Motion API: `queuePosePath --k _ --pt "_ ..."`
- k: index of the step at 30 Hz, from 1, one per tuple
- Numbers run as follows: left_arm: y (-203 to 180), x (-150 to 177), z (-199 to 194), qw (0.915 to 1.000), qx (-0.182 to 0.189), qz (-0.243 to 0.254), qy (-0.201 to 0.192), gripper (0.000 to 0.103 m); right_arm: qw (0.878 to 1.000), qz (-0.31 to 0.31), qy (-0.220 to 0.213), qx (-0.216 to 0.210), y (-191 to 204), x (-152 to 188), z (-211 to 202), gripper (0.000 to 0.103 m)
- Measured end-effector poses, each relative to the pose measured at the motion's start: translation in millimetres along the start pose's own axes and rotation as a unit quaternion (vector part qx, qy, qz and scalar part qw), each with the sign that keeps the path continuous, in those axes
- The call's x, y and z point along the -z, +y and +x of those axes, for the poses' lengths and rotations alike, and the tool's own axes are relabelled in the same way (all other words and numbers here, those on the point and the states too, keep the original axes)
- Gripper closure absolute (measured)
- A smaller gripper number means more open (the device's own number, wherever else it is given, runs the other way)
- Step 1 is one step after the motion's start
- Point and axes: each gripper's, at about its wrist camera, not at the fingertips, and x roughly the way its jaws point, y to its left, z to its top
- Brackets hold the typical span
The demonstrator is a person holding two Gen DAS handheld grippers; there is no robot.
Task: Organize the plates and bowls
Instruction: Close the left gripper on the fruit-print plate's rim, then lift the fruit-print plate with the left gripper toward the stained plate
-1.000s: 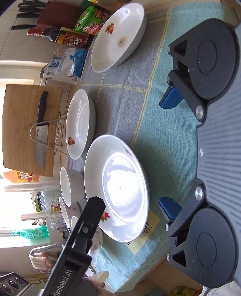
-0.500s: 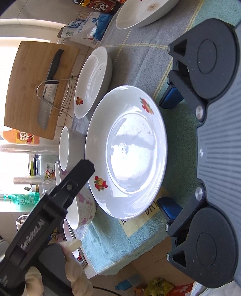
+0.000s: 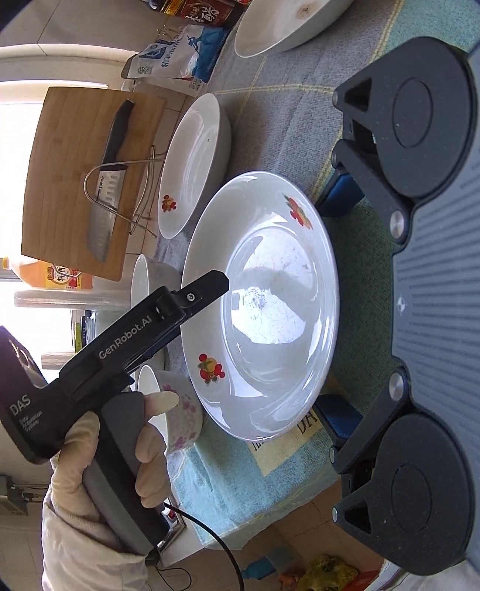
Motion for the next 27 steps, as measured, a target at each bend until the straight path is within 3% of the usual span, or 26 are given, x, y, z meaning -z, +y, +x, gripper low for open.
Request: queuePosePath --k 6,13,27 --pt "3.6 -12.4 9.2 0.9987 0.032 0.023 0.033 0.011 1.0 -0.001 -0.009 0.005 2.4 3.5 -2.1 0.0" --pt "7.9 -20.7 13.9 0.9943 0.062 0.053 0.069 0.023 1.0 -0.003 -0.016 0.004 2.9 4.7 -0.8 0.0" --pt "6.9 -30.8 23.0 0.9837 0.094 0.088 0.125 0.026 1.0 -0.012 -0.009 0.005 3.7 0.1 2.3 0.0"
